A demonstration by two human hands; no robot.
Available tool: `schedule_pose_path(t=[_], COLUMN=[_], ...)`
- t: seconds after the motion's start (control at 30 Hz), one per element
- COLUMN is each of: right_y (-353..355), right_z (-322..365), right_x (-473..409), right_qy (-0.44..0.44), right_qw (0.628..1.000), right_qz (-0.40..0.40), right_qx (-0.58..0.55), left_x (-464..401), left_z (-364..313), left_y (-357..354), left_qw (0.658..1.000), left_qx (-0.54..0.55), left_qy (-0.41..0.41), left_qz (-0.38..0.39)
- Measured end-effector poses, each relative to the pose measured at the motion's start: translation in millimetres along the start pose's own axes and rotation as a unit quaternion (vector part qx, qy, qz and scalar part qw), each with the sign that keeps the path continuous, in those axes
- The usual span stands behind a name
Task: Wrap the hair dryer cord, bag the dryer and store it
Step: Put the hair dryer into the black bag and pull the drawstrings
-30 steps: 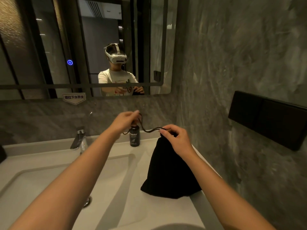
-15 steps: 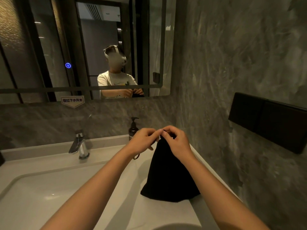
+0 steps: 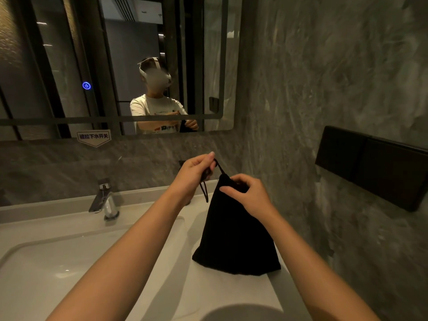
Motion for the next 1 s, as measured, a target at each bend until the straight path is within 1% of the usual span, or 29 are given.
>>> schedule_pose_path(t=[0.17, 0.27, 0.37, 0.43, 0.53, 0.6, 0.7, 0.77, 0.83, 0.87, 0.93, 1.0], right_y=[8.0, 10.6, 11.2, 8.6, 8.9, 10.6, 5.9, 3.5, 4.6, 4.9, 5.0, 6.8], right_z=[-2.6, 1.3, 14.8, 25.3, 33.8, 35.3, 33.0, 29.7, 30.2, 32.1, 36.3, 39.6], right_x=[-3.8, -4.7, -5.9, -6.8, -9.1, -10.1, -10.4, -9.7, -6.4, -3.8, 1.5, 4.7], right_qy=[0.002, 0.007, 0.051, 0.076, 0.061, 0.063, 0.066, 0.064, 0.061, 0.060, 0.048, 0.040], right_qw=[1.000, 1.000, 0.998, 0.996, 0.995, 0.994, 0.997, 0.998, 0.998, 0.998, 0.998, 0.997], right_qz=[-0.002, -0.004, -0.033, -0.040, -0.050, -0.061, -0.026, -0.021, -0.023, -0.012, 0.031, 0.060], right_qx=[0.016, 0.017, 0.022, 0.004, -0.065, -0.068, -0.029, -0.002, 0.014, 0.013, 0.008, 0.039], left_x=[-3.3, -5.8, -8.1, -10.0, -10.9, -10.0, -8.6, -6.8, -5.5, -4.4, -3.5, -2.0], left_z=[-2.4, -6.1, -14.7, -21.8, -26.9, -26.9, -29.6, -34.1, -38.6, -41.9, -48.0, -53.0], left_y=[-3.6, -3.7, -5.9, -9.4, -12.1, -10.4, -6.6, -7.1, -10.6, -13.2, -17.9, -21.4], left_qw=[0.997, 0.997, 0.998, 0.998, 0.999, 0.998, 0.996, 0.995, 0.994, 0.994, 0.993, 0.992], left_qx=[0.069, 0.077, 0.065, 0.063, 0.047, 0.051, 0.077, 0.087, 0.095, 0.099, 0.113, 0.124], left_qy=[0.014, 0.010, -0.005, -0.006, 0.007, 0.017, 0.020, 0.012, 0.000, -0.006, -0.016, -0.025], left_qz=[-0.018, -0.017, -0.008, -0.002, 0.005, -0.010, -0.046, -0.056, -0.052, -0.048, -0.038, -0.027])
Point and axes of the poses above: each hand's wrist, its own x-axis away from the middle knuckle, its own y-axis out of the back of the hand, z = x × y, the point moved 5 cm from there along -x, towards the middle knuckle, and after that the axes turned 11 degrees about x, right-handed, at the moved point
